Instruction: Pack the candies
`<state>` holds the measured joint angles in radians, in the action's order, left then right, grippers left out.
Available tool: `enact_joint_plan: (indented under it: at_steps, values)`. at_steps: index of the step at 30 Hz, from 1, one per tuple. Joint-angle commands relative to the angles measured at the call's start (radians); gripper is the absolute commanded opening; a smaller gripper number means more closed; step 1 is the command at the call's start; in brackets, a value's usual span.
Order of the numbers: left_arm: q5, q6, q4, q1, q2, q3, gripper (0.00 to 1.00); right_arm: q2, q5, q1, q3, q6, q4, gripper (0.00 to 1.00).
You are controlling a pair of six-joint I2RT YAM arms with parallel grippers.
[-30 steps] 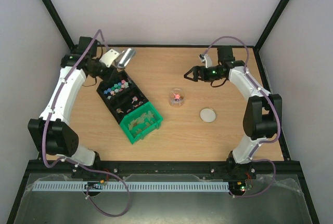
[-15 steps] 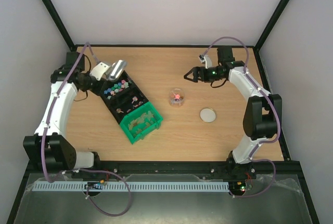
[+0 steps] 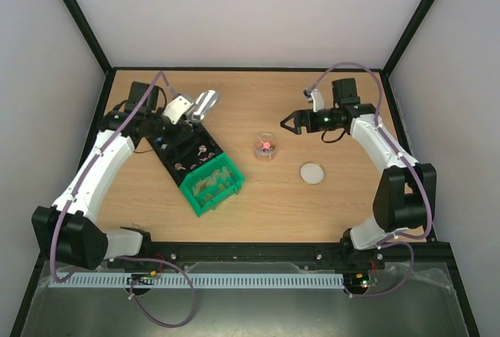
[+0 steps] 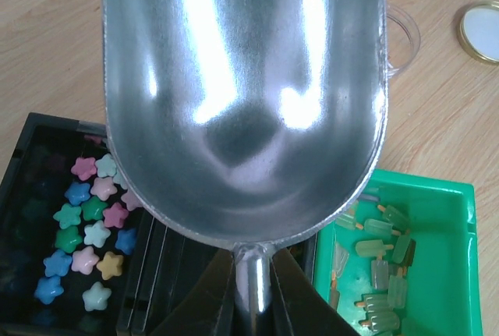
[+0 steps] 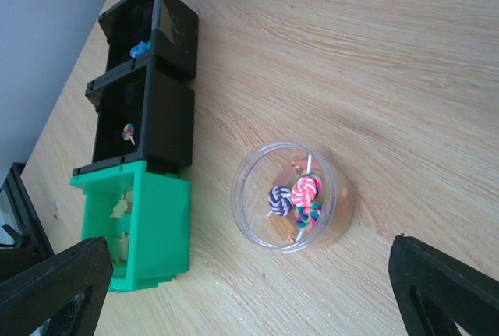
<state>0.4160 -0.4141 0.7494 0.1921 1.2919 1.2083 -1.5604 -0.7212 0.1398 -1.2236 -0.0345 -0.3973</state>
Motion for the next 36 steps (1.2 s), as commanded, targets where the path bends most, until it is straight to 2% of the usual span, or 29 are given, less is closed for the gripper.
enact_joint_plan:
  at_steps: [1,10,14,19,25,36]
  values:
    - [-0.031,0.053,-0.047,0.026,0.001,-0.003,0.02,0.035,0.021,0.006,0.055,-0.022,0.026,0.99]
    - [-0.095,0.048,-0.038,0.103,0.011,0.004,0.02,0.011,0.002,0.006,0.071,-0.018,0.051,0.99]
    - [-0.080,0.050,-0.048,0.115,0.043,0.030,0.02,0.013,0.001,0.005,0.076,-0.024,0.052,0.99]
    - [-0.078,0.054,-0.043,0.131,0.138,0.114,0.02,0.033,0.007,0.004,0.093,-0.025,0.066,0.99]
    - [-0.154,0.077,-0.102,0.173,0.237,0.192,0.04,0.006,0.013,0.006,0.091,-0.030,0.067,0.99]
    - [-0.217,0.142,-0.170,0.218,0.549,0.404,0.04,-0.019,0.019,0.004,0.096,-0.035,0.065,0.99]
